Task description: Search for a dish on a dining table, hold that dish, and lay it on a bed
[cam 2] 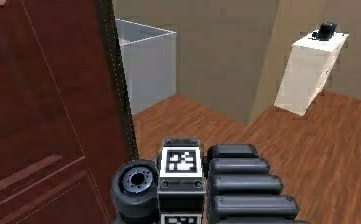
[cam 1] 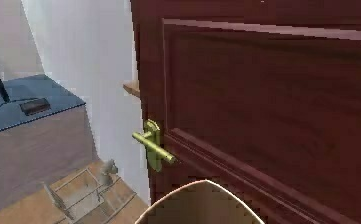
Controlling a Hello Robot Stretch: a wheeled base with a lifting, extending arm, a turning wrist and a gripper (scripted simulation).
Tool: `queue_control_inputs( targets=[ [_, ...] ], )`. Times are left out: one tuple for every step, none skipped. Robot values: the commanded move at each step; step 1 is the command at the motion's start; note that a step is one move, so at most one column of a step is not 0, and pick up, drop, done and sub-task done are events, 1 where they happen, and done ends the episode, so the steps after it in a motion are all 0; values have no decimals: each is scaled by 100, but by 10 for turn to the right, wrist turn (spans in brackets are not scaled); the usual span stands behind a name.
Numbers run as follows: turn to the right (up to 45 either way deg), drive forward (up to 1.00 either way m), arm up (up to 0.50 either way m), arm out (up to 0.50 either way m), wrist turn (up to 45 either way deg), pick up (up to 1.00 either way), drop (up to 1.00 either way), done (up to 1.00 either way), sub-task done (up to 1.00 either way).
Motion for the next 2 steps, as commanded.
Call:
queue_control_inputs(
  targets=[
    [450,0,0,0,0,0,0,0,0],
    [450,0,0,0,0,0,0,0,0]
  ],
)
